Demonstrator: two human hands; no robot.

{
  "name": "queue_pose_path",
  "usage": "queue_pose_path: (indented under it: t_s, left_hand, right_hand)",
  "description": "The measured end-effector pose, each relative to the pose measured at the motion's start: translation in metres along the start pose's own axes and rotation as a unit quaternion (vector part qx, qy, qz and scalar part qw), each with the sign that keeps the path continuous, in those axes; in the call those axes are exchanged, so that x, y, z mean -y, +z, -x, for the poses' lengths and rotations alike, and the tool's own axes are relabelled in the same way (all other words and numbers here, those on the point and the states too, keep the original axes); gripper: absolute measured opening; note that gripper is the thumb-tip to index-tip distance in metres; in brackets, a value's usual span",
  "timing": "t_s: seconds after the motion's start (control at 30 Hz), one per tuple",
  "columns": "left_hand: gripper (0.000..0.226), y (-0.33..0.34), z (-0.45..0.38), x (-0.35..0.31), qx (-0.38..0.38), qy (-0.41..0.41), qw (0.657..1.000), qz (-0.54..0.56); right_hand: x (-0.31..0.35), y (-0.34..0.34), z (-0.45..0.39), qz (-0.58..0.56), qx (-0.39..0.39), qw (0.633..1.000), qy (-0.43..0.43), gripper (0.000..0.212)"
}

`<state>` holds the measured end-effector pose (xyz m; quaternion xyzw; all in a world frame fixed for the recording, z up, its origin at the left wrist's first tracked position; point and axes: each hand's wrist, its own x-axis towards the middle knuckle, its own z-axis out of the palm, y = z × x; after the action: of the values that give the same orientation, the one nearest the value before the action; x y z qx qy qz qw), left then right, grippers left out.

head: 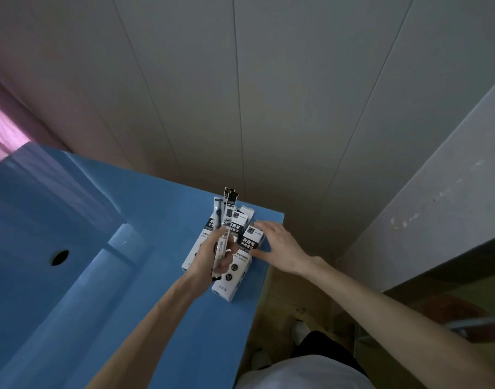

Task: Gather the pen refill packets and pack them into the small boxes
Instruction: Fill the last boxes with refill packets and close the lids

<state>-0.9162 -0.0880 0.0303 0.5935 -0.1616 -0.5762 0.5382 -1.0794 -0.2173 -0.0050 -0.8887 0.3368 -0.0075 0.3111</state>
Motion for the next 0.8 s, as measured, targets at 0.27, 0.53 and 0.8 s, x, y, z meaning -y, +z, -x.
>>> queue_pose_path:
  t_s: [0.27, 0.53, 0.8]
  left_hand:
    - [0.041, -0.015, -0.003, 0.006, 0.078, -0.031, 0.996, 0.001]
    - [0.042, -0.002, 0.007, 0.001, 0.082, -0.013, 0.995, -0.064]
    - [0.044, 0.006, 0.009, -0.004, 0.090, -0.016, 0.994, -0.063]
  right_hand:
    - [0.017, -0.035, -0.012, -0.287, -0.084, 0.954, 0.032, 0.045]
    - [0.032, -0.043, -0.018, -0.452, -0.028, 0.892, 0.020, 0.023]
    - [0.025, -0.038, -0.014, -0.506, -0.114, 0.851, 0.079, 0.018]
